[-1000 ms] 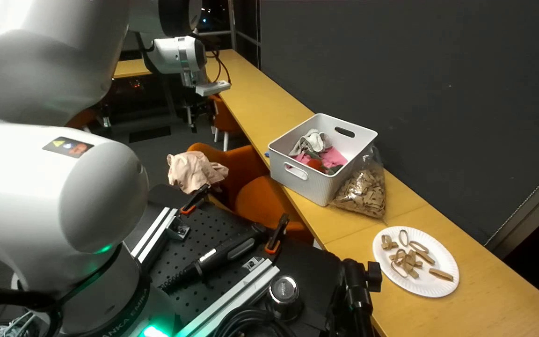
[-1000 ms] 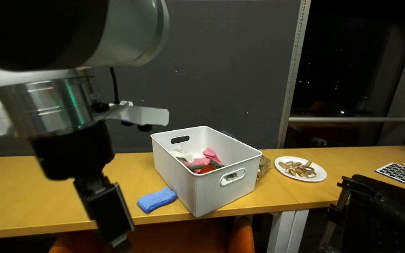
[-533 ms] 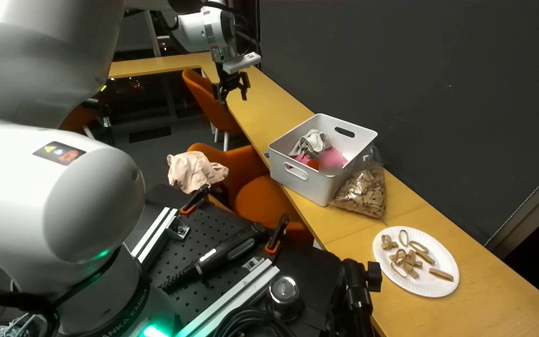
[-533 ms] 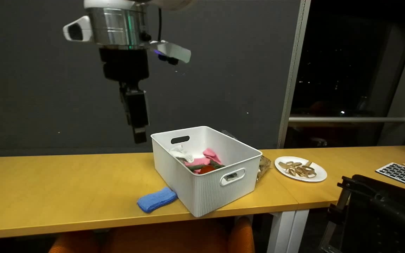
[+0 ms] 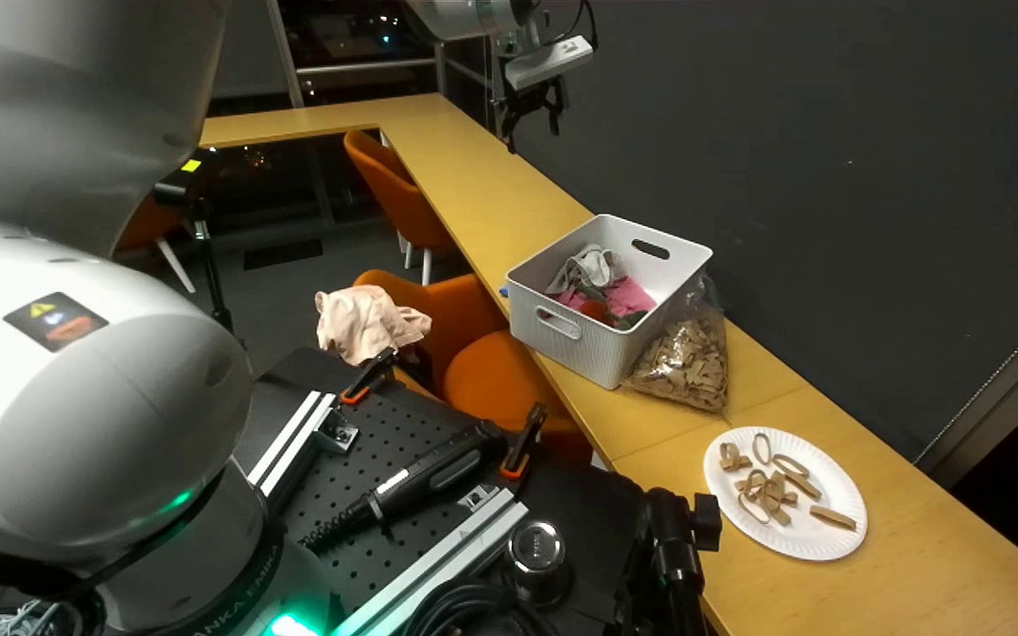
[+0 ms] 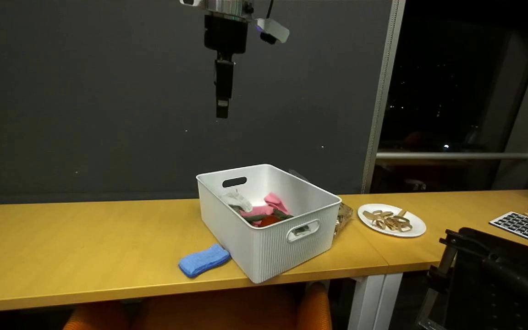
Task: Remove the blue shirt and peach shirt from the white storage container and put them on the backrest of the chair on the right.
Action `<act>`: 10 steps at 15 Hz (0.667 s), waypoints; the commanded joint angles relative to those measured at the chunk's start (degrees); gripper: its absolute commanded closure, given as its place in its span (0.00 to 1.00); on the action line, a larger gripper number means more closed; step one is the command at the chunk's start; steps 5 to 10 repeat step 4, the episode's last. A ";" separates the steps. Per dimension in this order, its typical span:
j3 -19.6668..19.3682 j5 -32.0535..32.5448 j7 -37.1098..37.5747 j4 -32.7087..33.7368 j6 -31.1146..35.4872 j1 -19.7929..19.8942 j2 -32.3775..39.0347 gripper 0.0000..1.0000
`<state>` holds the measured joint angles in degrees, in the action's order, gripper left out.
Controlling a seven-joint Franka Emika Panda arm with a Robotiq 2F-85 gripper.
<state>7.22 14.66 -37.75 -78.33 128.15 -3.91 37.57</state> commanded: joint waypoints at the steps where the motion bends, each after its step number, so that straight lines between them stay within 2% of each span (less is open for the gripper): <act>1: -0.67 -2.05 1.86 -4.38 3.47 2.22 -2.80 0.00; 4: -0.80 -2.63 2.75 -6.64 5.36 3.52 -3.60 0.00; 10: -0.80 -2.63 2.75 -6.64 5.36 3.52 -3.60 0.00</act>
